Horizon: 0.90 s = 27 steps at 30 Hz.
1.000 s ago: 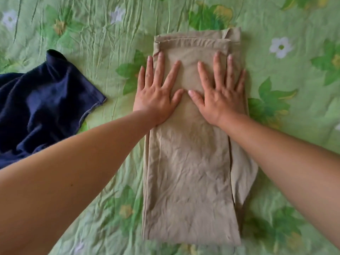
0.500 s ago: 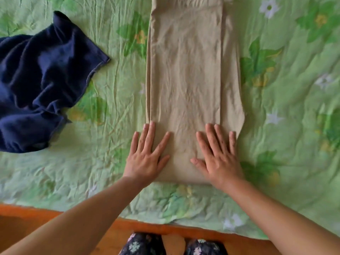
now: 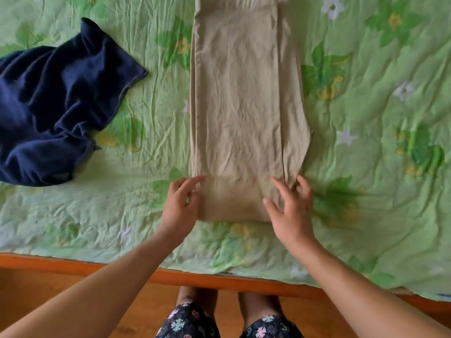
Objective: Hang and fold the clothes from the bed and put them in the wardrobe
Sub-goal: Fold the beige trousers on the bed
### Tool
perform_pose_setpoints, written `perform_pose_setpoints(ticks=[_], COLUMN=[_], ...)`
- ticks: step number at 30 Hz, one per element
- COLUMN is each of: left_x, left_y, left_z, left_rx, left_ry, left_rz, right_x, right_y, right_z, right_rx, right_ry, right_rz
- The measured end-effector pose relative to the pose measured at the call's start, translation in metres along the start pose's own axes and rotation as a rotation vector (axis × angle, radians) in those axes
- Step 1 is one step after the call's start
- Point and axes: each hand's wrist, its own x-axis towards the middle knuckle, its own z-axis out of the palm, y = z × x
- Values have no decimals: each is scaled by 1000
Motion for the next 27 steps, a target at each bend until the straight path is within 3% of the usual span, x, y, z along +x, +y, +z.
perform_pose_setpoints(ticks=[2,3,5,7,10,14,17,19,23,27], left_x=[10,12,15,17,25,37,49,58,95,169], left_y=[4,6,9,14,17,22,34,48,96,134], left_z=[-13,-18,-25,-28,-33,-46,-59,-69,-81,-86], left_rx=[-249,-259,-72,247,484,512,463,391,-102,-560], left_ry=[-63,-117,-164,-97,31,109,163,146,-2,-11], left_rz=[-131,-131,-6,254,655,773,721,671,282,88], right_x=[11,18,32,41,54,66,74,87,132,212], right_y=[-5,-7,-10,-10,-3,3,-1,-13,-61,-93], right_z=[-17,-27,-46,-60,-71,-80,-90,-99,-122,-130], right_rx=[298,447,669,758,470,-186,-300,-248,305,793], right_ry=[-112,-180,-326,-503,-567,-326,-38,38,-135,-327], right_rz=[192,246,308,299,59,-424,-703,-698,-229,33])
